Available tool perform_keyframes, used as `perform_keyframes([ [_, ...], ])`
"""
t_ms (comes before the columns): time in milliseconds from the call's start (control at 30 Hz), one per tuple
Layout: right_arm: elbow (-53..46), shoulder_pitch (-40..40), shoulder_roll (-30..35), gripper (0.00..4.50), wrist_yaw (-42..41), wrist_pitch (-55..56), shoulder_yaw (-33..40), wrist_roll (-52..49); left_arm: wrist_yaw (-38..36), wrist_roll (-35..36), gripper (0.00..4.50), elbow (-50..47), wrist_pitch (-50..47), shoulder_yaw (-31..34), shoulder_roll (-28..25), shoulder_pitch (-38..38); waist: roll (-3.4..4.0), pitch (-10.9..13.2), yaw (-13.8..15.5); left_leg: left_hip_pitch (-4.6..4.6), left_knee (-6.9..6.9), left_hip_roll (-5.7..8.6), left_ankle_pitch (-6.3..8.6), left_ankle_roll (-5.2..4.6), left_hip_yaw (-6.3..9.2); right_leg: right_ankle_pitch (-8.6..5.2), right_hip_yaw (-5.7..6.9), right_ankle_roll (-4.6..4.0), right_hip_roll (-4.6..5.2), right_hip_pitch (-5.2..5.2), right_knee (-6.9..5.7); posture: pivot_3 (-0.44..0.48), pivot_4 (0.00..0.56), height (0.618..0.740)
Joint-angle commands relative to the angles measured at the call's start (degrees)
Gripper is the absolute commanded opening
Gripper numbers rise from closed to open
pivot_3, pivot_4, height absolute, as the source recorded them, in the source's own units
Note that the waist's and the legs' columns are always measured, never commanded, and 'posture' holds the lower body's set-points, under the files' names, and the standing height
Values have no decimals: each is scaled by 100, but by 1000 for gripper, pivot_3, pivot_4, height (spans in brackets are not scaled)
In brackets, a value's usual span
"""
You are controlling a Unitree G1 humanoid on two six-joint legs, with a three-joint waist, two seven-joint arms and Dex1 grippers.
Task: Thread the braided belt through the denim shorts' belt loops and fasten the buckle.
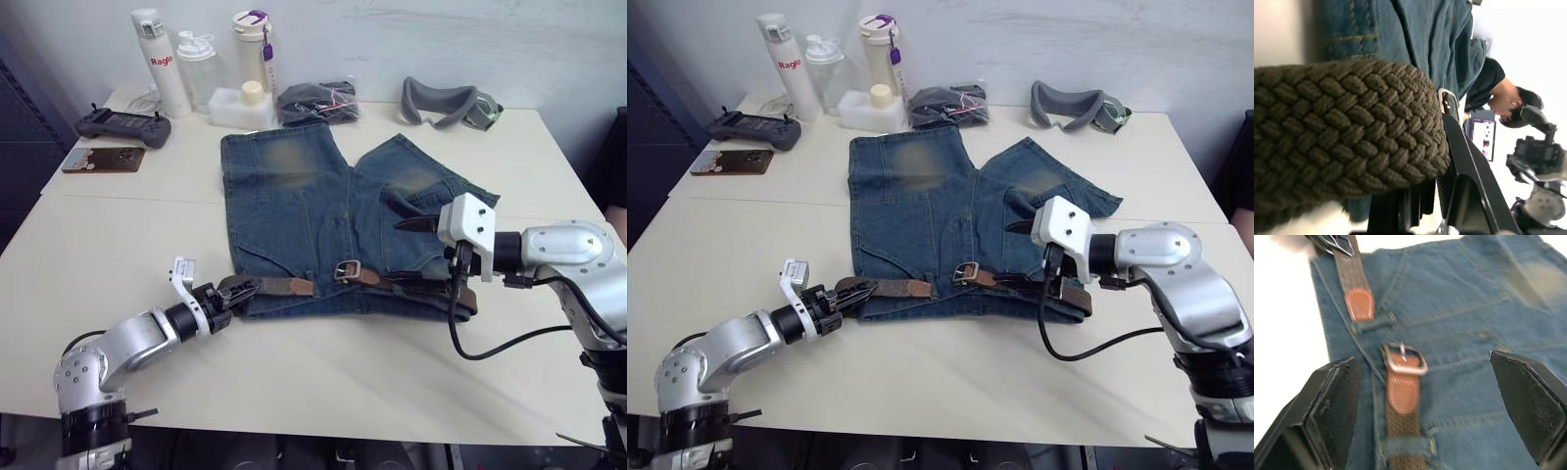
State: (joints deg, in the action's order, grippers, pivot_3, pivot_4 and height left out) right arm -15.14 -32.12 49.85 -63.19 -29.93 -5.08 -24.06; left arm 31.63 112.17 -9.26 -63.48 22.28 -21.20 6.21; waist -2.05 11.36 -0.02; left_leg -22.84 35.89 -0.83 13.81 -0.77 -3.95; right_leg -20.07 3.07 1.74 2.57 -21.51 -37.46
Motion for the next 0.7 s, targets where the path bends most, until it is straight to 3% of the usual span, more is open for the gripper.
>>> perform_keyframes([
  [33, 97, -260, -103, 4443, -81, -47, -75, 11, 302, 83, 0, -572, 554, -63, 148, -230, 0, 0, 0, -3, 0, 0, 3, -2, 0, 1, 0, 1, 1, 0, 3, 0, 150, 738],
  [400, 236, -506, -166, 4443, -327, -122, -191, 91, 727, 83, 0, -1444, 1303, -164, -56, -600, 4, 2, -2, -35, -4, 0, 3, -3, 3, -2, 15, 9, 0, -5, 48, 0, 150, 738],
  [700, 131, -430, -69, 4443, -341, -173, -132, 155, 1153, 83, 0, -1279, 1399, -745, 116, -292, 4, 3, 12, -36, 2, 1, 3, -3, 3, 3, 16, 18, 0, 0, 48, 0, 150, 738],
])
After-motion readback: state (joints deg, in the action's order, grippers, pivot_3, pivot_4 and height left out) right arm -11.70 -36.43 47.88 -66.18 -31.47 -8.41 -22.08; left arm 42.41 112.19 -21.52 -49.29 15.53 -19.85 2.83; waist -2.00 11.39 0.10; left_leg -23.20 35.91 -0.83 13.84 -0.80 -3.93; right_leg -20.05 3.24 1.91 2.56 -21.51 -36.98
